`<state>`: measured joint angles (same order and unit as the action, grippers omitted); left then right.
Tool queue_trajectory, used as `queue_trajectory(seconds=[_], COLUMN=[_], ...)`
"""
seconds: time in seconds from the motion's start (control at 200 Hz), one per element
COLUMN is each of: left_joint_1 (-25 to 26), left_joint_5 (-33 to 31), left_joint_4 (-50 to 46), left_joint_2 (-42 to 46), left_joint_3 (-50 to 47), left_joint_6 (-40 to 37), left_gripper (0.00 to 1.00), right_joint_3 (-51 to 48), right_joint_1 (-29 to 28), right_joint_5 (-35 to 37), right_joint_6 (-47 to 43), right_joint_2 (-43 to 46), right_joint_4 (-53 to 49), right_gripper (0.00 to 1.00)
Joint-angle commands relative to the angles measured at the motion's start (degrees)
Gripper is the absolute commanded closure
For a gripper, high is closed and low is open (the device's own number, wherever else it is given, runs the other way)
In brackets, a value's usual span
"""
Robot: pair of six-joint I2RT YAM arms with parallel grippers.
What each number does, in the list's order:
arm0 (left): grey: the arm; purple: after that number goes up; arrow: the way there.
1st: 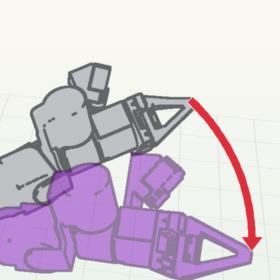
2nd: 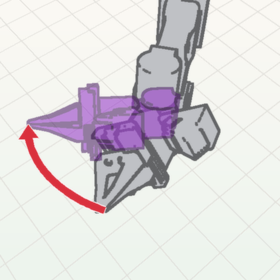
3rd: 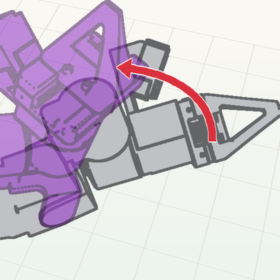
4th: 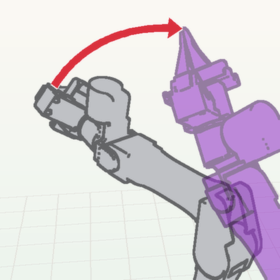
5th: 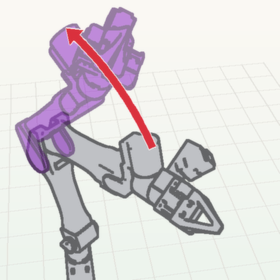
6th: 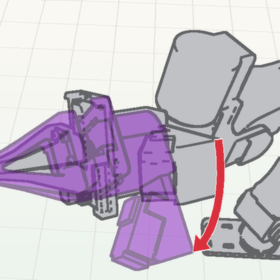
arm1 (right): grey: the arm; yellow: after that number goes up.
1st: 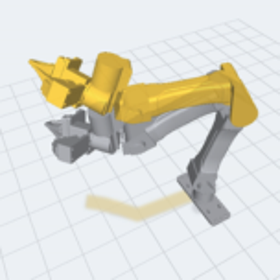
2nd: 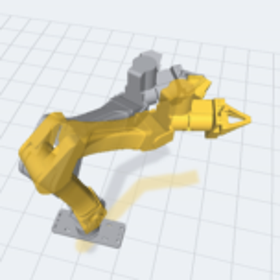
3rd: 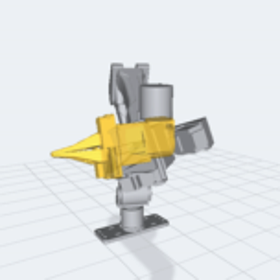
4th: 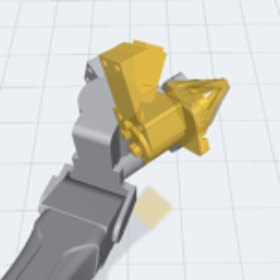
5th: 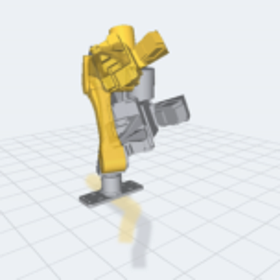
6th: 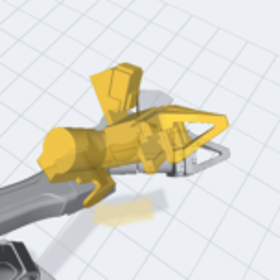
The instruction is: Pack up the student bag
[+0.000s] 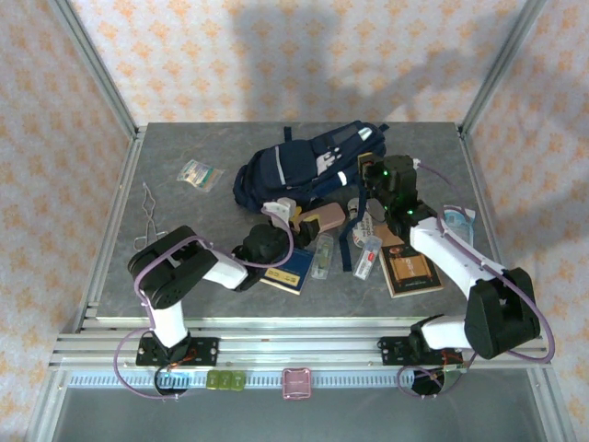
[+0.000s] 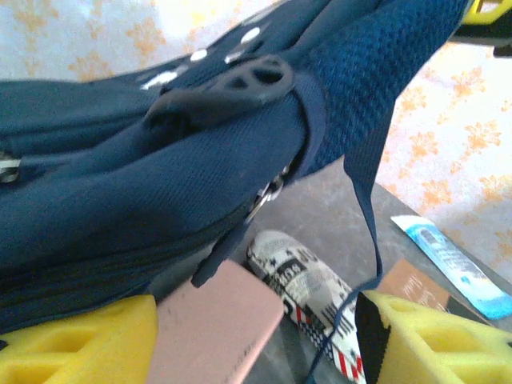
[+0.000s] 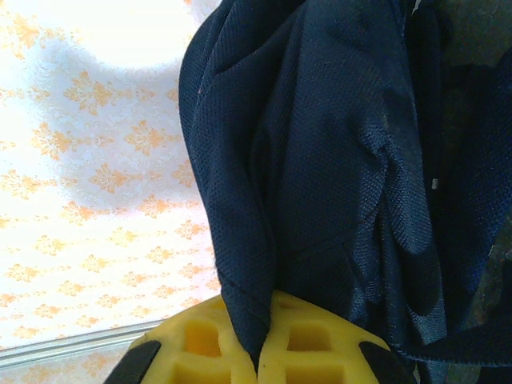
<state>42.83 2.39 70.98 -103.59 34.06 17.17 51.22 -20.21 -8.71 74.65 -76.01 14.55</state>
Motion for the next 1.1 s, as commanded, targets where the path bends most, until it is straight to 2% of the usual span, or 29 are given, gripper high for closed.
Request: queue_trajectory(seconds=[0.0, 0.12, 0.29, 0.425, 0.636, 0.811, 0.901, 1.096], left_joint_1=[0.3, 0.3, 0.3, -0.3, -0.8, -1.0, -1.5, -3.3], left_joint_5=[-1.7, -0.1, -2.3, -2.9, -3.0, -3.4, -3.8, -4.2], left_joint_4=[2.1, 0.7, 0.7, -0.3, -2.1, -3.4, -7.0, -17.6], left_joint_2=[-1.5, -3.5, -5.0, -4.9, -3.3, 0.1, 2.3, 7.8], left_joint_3=[3.7, 6.9, 9.2, 9.4, 7.6, 3.8, 2.4, 0.4], left_joint_6=[-5.0, -5.2, -6.3, -6.8, -6.1, -5.3, -4.7, -3.7], left_gripper=[0.34, 0.42, 0.48, 0.73, 1.00, 1.00, 1.00, 1.00], right_joint_3=[2.3, 2.3, 2.3, 1.8, 1.1, 1.2, 1.3, 0.9], right_joint_1=[-0.6, -0.9, -1.1, -1.1, -1.2, -1.1, -0.8, 2.2], right_joint_5=[-2.4, -2.4, -3.0, -2.7, -2.2, 1.2, 3.1, 0.7], right_joint_6=[1.0, 1.0, 0.9, 0.7, 0.6, -1.7, -2.9, -3.9], right_joint_2=[0.9, 0.8, 0.8, 1.3, 1.2, 1.9, 1.7, -1.0], right_joint_4=[6.4, 6.5, 6.5, 6.3, 6.5, 5.1, 4.2, 4.3], right_gripper=[1.00, 1.00, 1.00, 1.00, 1.00, 1.00, 1.00, 1.00])
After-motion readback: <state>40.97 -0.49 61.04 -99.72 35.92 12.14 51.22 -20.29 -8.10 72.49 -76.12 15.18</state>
